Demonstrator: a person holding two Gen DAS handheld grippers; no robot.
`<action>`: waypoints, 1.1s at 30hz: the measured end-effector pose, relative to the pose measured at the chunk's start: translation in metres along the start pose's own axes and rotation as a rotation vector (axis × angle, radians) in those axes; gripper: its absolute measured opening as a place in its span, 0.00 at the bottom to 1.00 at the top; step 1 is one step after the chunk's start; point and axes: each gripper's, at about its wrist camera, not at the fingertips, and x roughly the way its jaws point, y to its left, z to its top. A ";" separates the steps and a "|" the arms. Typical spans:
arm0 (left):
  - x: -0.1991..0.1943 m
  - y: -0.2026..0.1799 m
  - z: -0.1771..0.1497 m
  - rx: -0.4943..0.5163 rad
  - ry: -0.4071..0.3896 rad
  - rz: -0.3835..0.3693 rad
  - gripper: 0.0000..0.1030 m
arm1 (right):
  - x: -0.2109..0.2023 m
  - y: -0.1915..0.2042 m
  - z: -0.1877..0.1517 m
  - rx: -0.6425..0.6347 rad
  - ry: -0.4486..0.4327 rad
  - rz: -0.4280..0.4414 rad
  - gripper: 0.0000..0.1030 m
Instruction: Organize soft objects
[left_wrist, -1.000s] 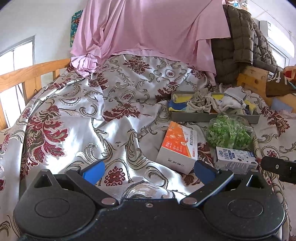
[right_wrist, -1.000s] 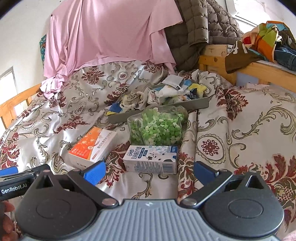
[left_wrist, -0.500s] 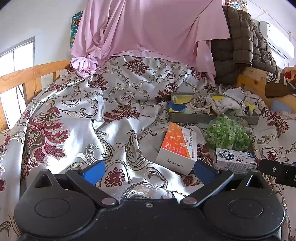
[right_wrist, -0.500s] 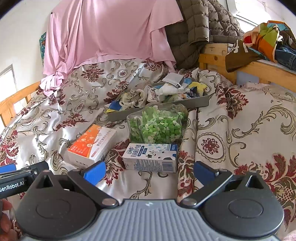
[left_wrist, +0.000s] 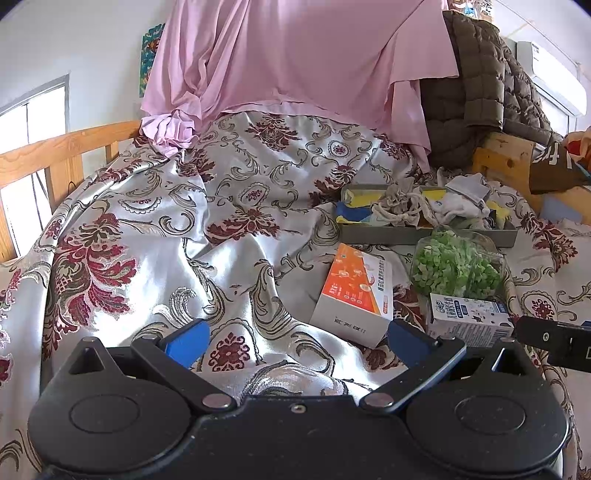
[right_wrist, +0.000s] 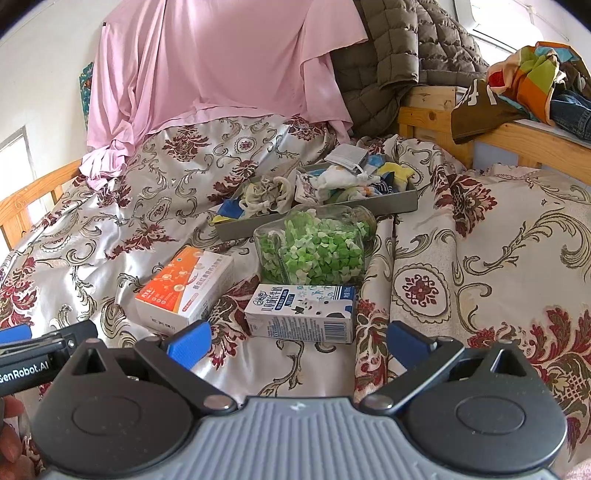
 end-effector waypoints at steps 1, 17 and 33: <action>-0.001 0.000 0.000 0.003 -0.005 0.004 0.99 | 0.000 0.000 0.000 0.000 0.000 0.000 1.00; -0.005 -0.003 0.001 0.025 -0.008 -0.013 0.99 | 0.000 0.001 0.000 -0.001 0.002 -0.001 1.00; -0.005 -0.003 0.001 0.027 -0.007 -0.012 0.99 | 0.001 0.002 -0.001 -0.002 0.003 -0.001 1.00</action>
